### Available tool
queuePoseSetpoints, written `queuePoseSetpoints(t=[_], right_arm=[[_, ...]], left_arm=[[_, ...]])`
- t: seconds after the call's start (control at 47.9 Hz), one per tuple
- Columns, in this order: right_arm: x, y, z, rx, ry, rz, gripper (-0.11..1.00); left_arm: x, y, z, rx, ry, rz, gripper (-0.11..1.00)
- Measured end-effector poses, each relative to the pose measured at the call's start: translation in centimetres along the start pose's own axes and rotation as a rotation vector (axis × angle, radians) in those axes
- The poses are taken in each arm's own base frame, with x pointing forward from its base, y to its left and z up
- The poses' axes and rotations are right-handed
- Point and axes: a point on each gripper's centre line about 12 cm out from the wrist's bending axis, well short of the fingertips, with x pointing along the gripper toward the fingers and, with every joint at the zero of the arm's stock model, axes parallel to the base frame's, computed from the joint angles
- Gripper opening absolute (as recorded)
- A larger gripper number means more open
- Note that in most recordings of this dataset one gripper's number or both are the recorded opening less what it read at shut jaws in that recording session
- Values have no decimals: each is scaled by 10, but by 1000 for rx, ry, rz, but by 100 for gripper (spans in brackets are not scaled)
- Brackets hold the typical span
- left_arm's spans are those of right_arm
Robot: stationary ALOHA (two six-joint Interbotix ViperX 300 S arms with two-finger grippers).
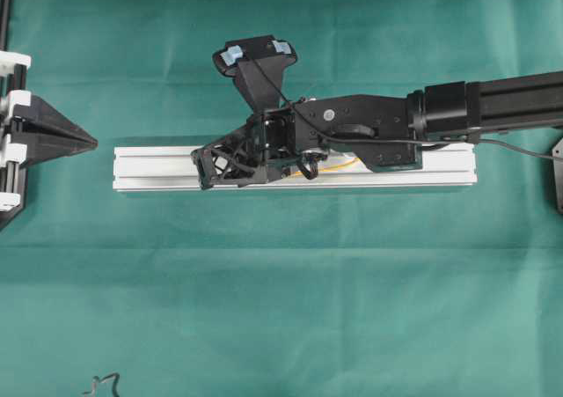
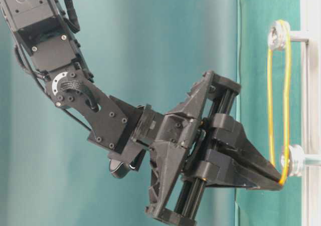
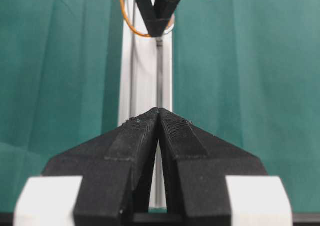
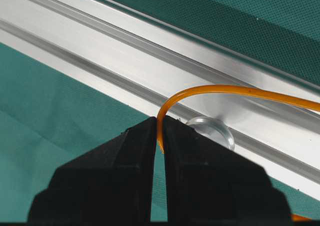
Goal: Hook the rubber onto the shaft.
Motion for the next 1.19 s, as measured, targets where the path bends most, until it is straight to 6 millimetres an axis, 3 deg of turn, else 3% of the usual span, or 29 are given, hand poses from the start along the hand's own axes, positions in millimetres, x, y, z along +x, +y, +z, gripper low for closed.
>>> queuePoseSetpoints(t=[1.19], right_arm=[[12, -1, -9, 82, 70, -7, 8]], left_arm=[[0, 0, 0, -2, 0, 0, 2]])
